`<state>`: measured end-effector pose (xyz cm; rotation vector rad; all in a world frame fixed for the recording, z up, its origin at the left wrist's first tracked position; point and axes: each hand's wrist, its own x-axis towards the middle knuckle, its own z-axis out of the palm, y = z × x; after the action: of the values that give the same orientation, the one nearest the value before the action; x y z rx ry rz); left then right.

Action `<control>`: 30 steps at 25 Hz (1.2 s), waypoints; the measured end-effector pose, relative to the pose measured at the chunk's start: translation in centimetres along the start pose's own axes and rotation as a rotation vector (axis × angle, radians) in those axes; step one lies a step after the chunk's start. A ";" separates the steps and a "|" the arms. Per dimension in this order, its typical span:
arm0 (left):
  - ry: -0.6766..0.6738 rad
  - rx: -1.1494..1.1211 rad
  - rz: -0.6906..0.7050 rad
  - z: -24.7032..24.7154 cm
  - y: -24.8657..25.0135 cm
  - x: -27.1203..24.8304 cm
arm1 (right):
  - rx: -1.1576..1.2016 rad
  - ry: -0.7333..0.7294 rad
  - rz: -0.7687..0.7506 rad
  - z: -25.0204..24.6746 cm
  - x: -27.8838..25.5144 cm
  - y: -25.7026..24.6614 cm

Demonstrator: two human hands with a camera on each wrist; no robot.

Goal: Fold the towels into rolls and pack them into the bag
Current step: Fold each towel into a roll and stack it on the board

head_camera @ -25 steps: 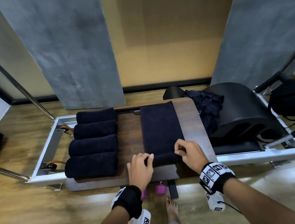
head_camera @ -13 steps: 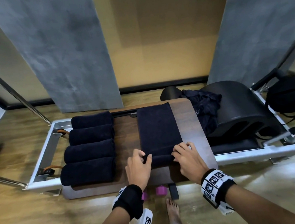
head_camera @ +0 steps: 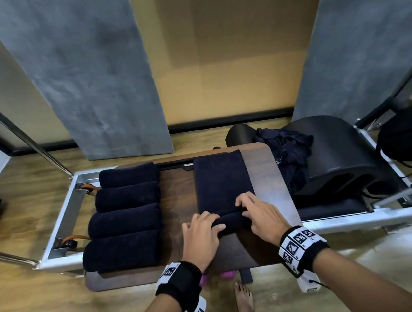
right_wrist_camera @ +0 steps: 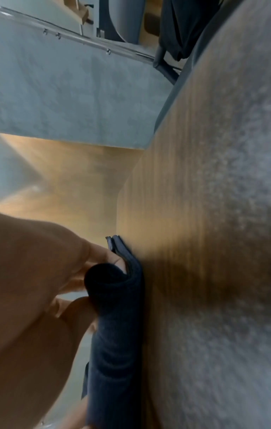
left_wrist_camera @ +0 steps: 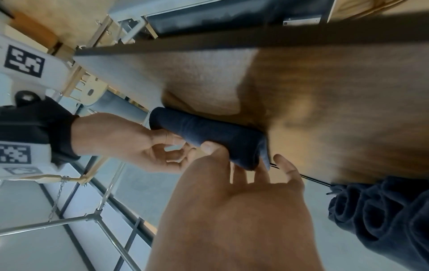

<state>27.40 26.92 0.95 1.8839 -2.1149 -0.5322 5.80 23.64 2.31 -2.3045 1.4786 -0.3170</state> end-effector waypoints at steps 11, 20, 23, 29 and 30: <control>0.006 0.118 0.051 -0.6 -0.7 3.0 | -0.206 0.029 -0.141 0.8 0.9 1.2; -0.060 0.006 0.119 -2.1 -2.5 5.4 | 0.098 -0.020 -0.058 -0.9 4.4 1.8; -0.065 0.000 0.074 -1.7 -2.5 6.6 | 0.075 -0.011 -0.077 -1.0 5.2 2.5; -0.137 0.124 0.034 -1.8 -2.5 8.6 | -0.059 -0.048 -0.192 -1.2 5.3 3.9; -0.125 0.093 0.032 -2.1 -2.4 8.8 | -0.025 -0.066 -0.187 -1.3 5.6 3.9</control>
<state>29.34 17.75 1.33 1.9081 -2.2825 -0.5668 4.43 16.89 1.72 -2.4539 1.2451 -0.2715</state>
